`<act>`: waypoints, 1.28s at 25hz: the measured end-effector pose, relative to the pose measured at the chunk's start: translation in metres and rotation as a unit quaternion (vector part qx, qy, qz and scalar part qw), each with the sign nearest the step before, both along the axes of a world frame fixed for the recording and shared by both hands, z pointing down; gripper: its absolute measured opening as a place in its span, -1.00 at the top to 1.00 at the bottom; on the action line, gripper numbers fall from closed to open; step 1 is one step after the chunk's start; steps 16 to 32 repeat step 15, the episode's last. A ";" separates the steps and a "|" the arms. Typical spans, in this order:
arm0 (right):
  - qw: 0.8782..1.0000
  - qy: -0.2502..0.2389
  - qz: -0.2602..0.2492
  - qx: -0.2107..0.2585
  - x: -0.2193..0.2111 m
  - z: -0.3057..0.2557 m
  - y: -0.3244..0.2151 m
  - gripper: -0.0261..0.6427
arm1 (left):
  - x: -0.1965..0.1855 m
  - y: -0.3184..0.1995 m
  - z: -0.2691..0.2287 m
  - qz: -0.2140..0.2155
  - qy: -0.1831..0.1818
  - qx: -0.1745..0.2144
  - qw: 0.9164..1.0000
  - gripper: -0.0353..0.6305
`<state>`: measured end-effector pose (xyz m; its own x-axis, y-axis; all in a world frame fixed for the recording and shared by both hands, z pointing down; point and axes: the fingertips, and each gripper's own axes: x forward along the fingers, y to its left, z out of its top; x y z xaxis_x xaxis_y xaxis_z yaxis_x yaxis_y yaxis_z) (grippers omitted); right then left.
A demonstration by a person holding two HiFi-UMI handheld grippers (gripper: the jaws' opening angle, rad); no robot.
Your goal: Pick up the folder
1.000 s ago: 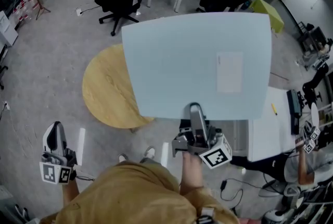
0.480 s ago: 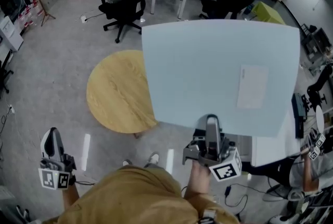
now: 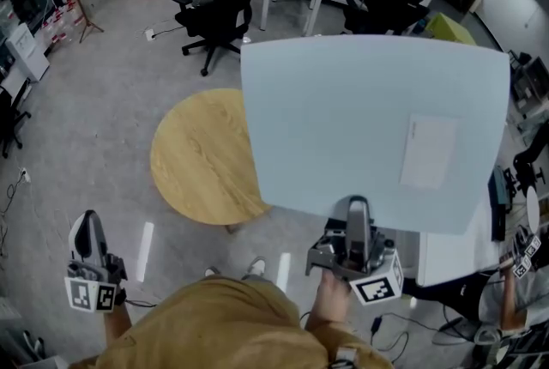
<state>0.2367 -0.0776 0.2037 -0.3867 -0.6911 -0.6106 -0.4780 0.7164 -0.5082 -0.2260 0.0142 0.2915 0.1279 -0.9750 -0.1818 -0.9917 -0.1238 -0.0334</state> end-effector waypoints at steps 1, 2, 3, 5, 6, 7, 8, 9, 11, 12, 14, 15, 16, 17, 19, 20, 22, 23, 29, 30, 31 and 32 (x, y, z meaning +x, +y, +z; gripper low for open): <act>1.000 0.003 0.000 0.001 0.000 -0.001 -0.001 0.12 | 0.001 0.000 -0.001 -0.001 0.000 0.001 1.000 0.88; 1.000 0.005 0.000 0.000 0.000 0.000 -0.003 0.12 | 0.001 -0.001 -0.001 -0.003 -0.001 0.002 1.000 0.88; 1.000 0.005 0.000 -0.003 0.000 0.002 -0.006 0.12 | 0.002 -0.002 0.000 -0.004 -0.001 0.003 1.000 0.88; 1.000 0.002 -0.004 -0.007 0.000 0.005 -0.013 0.12 | 0.000 -0.006 0.002 -0.007 -0.002 0.003 1.000 0.88; 1.000 0.004 -0.005 -0.006 -0.001 0.004 -0.015 0.12 | -0.001 -0.007 0.002 -0.009 -0.001 0.003 1.000 0.88; 1.000 0.006 -0.006 -0.005 -0.002 0.003 -0.017 0.12 | -0.002 -0.008 0.002 -0.011 -0.001 0.003 1.000 0.88; 1.000 0.007 -0.007 -0.004 -0.003 0.001 -0.019 0.12 | -0.003 -0.008 0.001 -0.012 -0.002 0.002 1.000 0.88; 1.000 0.007 -0.009 -0.003 -0.003 0.000 -0.022 0.12 | -0.003 -0.008 0.000 -0.014 -0.002 0.002 1.000 0.88; 1.000 0.000 -0.015 -0.003 -0.004 -0.001 -0.028 0.12 | -0.003 -0.010 -0.001 -0.018 -0.004 0.002 1.000 0.88; 1.000 -0.004 -0.019 -0.003 -0.005 -0.002 -0.031 0.12 | -0.004 -0.012 -0.001 -0.020 -0.004 0.002 1.000 0.88; 1.000 -0.012 -0.026 -0.005 -0.007 -0.001 -0.039 0.12 | -0.006 -0.015 0.000 -0.024 -0.002 0.000 1.000 0.88; 0.999 -0.015 -0.030 -0.006 -0.008 -0.001 -0.043 0.12 | -0.007 -0.017 0.001 -0.026 -0.001 -0.001 1.000 0.88; 0.999 -0.015 -0.030 -0.006 -0.008 -0.001 -0.043 0.12 | -0.007 -0.017 0.001 -0.026 -0.001 -0.001 1.000 0.88; 0.999 -0.015 -0.030 -0.006 -0.008 -0.001 -0.043 0.12 | -0.007 -0.017 0.001 -0.026 -0.001 -0.001 1.000 0.88; 0.999 -0.015 -0.030 -0.006 -0.008 -0.001 -0.043 0.12 | -0.007 -0.017 0.001 -0.026 -0.001 -0.001 1.000 0.88; 0.999 -0.015 -0.030 -0.006 -0.008 -0.001 -0.043 0.12 | -0.007 -0.017 0.001 -0.026 -0.001 -0.001 1.000 0.88; 0.999 -0.015 -0.030 -0.006 -0.008 -0.001 -0.043 0.12 | -0.007 -0.017 0.001 -0.026 -0.001 -0.001 1.000 0.88; 0.999 -0.015 -0.030 -0.006 -0.008 -0.001 -0.043 0.12 | -0.007 -0.017 0.001 -0.026 -0.001 -0.001 1.000 0.88; 0.999 -0.015 -0.030 -0.006 -0.008 -0.001 -0.043 0.12 | -0.007 -0.017 0.001 -0.026 -0.001 -0.001 1.000 0.88; 0.999 -0.015 -0.030 -0.006 -0.008 -0.001 -0.043 0.12 | -0.007 -0.017 0.001 -0.026 -0.001 -0.001 1.000 0.88; 0.999 -0.015 -0.030 -0.006 -0.008 -0.001 -0.043 0.12 | -0.007 -0.017 0.001 -0.026 -0.001 -0.001 1.000 0.88; 0.999 -0.015 -0.030 -0.006 -0.008 -0.001 -0.043 0.12 | -0.007 -0.017 0.001 -0.026 -0.001 -0.001 1.000 0.88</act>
